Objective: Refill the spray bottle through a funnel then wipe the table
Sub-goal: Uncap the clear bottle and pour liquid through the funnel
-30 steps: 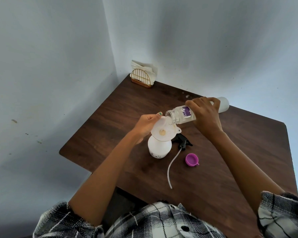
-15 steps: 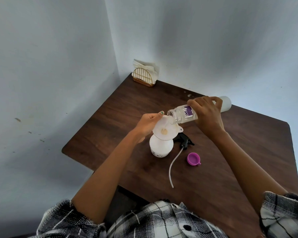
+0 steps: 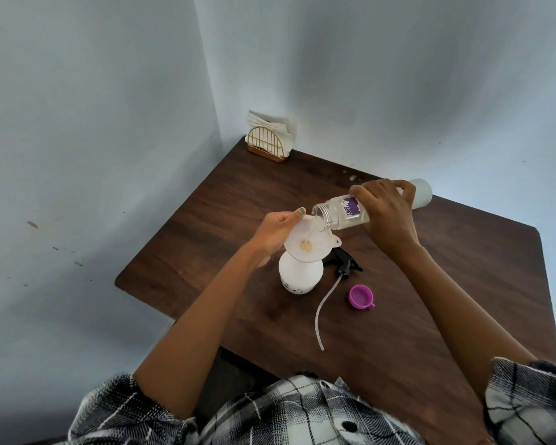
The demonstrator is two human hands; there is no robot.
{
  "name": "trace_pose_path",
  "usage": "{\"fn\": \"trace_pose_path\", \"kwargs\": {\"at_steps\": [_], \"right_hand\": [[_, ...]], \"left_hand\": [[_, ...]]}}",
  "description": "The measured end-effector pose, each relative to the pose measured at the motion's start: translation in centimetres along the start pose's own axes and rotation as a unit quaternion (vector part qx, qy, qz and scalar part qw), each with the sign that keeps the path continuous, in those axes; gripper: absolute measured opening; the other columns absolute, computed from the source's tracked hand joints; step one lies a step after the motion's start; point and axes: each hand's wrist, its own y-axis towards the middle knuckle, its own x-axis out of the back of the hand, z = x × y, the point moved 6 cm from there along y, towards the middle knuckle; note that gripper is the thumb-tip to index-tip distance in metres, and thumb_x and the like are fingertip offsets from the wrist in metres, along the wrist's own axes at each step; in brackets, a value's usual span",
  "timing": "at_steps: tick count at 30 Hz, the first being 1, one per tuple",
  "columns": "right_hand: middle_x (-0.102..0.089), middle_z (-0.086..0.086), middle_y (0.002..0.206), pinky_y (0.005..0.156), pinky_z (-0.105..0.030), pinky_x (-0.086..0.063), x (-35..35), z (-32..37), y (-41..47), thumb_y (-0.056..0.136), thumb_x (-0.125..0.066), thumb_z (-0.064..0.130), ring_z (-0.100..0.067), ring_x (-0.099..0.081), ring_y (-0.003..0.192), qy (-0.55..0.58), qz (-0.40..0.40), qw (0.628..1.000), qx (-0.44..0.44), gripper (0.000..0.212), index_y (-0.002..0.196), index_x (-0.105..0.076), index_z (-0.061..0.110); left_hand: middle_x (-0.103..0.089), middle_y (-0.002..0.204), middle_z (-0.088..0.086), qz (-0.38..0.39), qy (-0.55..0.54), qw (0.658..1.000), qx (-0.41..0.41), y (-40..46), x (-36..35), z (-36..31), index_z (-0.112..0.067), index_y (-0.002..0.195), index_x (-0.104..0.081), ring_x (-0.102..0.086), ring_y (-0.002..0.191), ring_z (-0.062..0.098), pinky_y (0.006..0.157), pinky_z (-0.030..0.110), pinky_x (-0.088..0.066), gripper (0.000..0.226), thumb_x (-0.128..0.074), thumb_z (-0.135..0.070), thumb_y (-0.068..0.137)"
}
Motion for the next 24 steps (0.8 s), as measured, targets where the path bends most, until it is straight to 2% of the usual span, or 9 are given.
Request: {"fn": "trace_pose_path", "kwargs": {"at_steps": [4, 13, 19, 24], "right_hand": [[-0.065, -0.006, 0.095, 0.085, -0.047, -0.034, 0.22, -0.01, 0.03, 0.069, -0.074, 0.005, -0.029, -0.060, 0.091, 0.000, -0.007, 1.000, -0.002, 0.041, 0.101, -0.053, 0.017], [-0.065, -0.007, 0.098, 0.088, -0.046, -0.031, 0.12, -0.08, -0.02, 0.068, -0.077, 0.007, -0.031, -0.061, 0.093, -0.002, 0.001, 1.000, -0.003, 0.043, 0.103, -0.053, 0.017], [-0.065, -0.007, 0.099, 0.087, -0.045, -0.032, 0.16, -0.03, 0.17, 0.068, -0.077, 0.009, -0.030, -0.061, 0.094, -0.006, -0.002, 1.000, 0.000, 0.043, 0.103, -0.054, 0.017], [-0.066, -0.008, 0.100, 0.088, -0.048, -0.035, 0.21, 0.11, 0.18, 0.066, -0.079, 0.010, -0.030, -0.061, 0.095, -0.008, 0.001, 1.000, 0.002, 0.045, 0.104, -0.055, 0.016]], "left_hand": [[-0.063, 0.098, 0.003, 0.003, 0.004, 1.000, -0.003, -0.05, -0.01, 0.02, -0.009, 0.105, -0.067, -0.056, 0.087, 0.014, 0.072, 0.023, -0.045, 0.040, -0.047, -0.041, 0.096], [-0.062, 0.087, -0.003, -0.002, 0.002, 1.000, -0.004, -0.04, 0.05, -0.05, -0.015, 0.090, -0.066, -0.055, 0.080, 0.012, 0.070, 0.023, -0.045, 0.033, -0.048, -0.041, 0.096], [-0.062, 0.088, -0.003, -0.001, 0.005, 1.000, -0.009, -0.01, 0.11, -0.08, -0.019, 0.088, -0.066, -0.056, 0.083, 0.013, 0.073, 0.025, -0.045, 0.030, -0.047, -0.041, 0.096], [-0.061, 0.086, -0.006, -0.005, 0.004, 1.000, -0.013, -0.22, -0.05, -0.34, -0.023, 0.084, -0.064, -0.055, 0.078, 0.008, 0.070, 0.020, -0.045, 0.027, -0.046, -0.038, 0.097]]}}
